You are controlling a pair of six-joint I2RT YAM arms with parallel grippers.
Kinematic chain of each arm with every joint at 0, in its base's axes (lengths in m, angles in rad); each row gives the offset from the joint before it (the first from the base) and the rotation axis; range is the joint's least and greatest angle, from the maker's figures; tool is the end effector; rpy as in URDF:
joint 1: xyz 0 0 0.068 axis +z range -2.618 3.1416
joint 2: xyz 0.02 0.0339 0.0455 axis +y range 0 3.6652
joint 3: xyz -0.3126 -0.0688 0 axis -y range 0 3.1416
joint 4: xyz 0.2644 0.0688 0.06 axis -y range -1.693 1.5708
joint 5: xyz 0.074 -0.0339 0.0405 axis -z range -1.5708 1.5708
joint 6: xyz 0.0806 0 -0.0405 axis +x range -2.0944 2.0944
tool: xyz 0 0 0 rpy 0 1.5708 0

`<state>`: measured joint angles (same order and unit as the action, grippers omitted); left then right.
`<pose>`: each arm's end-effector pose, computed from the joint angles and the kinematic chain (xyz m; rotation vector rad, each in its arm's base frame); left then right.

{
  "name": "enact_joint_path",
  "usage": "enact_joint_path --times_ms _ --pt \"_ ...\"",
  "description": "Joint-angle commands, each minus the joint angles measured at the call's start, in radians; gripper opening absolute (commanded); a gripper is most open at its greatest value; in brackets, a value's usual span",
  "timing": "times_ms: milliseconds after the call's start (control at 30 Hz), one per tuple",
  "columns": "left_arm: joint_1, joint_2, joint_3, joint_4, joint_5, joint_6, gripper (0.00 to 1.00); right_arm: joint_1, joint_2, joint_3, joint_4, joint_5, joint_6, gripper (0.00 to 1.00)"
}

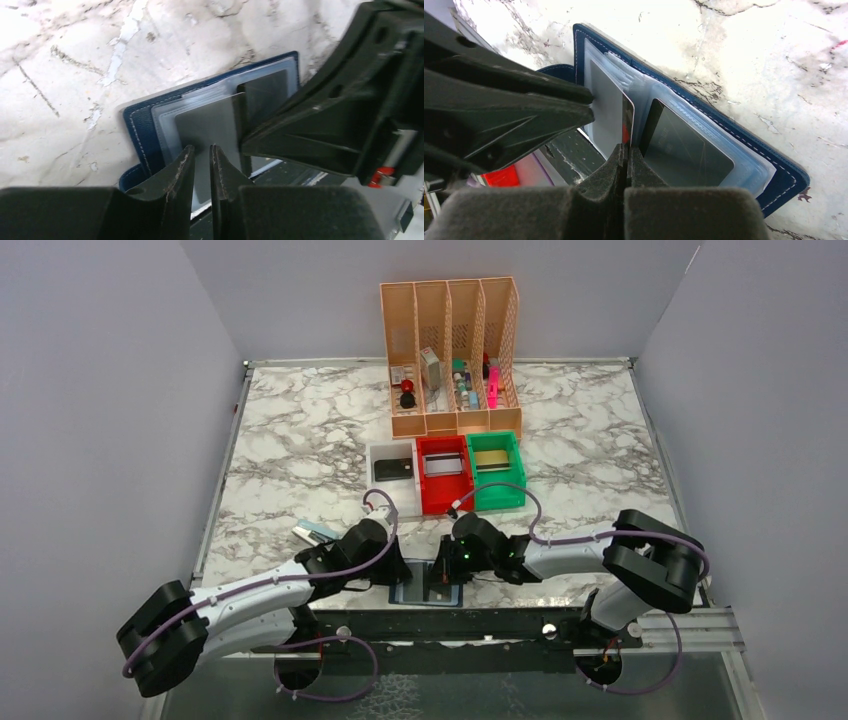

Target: Take the credit cards out of the card holder

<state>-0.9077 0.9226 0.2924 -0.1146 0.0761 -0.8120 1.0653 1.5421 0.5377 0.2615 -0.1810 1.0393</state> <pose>0.1144 -0.1564 0.1507 0.1620 2.5062 -0.8962 0.1405 0.2839 0.1314 -0.1403 2.6527 1.1322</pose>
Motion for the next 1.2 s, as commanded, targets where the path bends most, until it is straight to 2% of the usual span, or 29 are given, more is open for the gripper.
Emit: enact_joint_path --times_ms 0,333,600,1000,1167 --pt "-0.016 0.067 -0.009 -0.004 -0.055 -0.022 0.19 -0.010 -0.022 -0.010 -0.022 0.004 -0.011 0.01" --pt "-0.071 0.161 -0.005 -0.035 -0.169 -0.057 0.13 -0.026 -0.089 -0.041 -0.070 0.017 -0.031 0.01" --pt "-0.073 0.130 -0.009 -0.042 -0.170 -0.052 0.11 -0.034 -0.140 -0.091 -0.040 0.015 -0.001 0.02" --pt "-0.083 0.130 0.002 -0.029 -0.140 -0.033 0.07 -0.034 -0.023 -0.137 0.237 -0.060 0.137 0.17" --pt "-0.085 0.130 -0.001 -0.029 -0.143 -0.035 0.05 -0.035 -0.042 -0.168 0.261 -0.034 0.163 0.23"
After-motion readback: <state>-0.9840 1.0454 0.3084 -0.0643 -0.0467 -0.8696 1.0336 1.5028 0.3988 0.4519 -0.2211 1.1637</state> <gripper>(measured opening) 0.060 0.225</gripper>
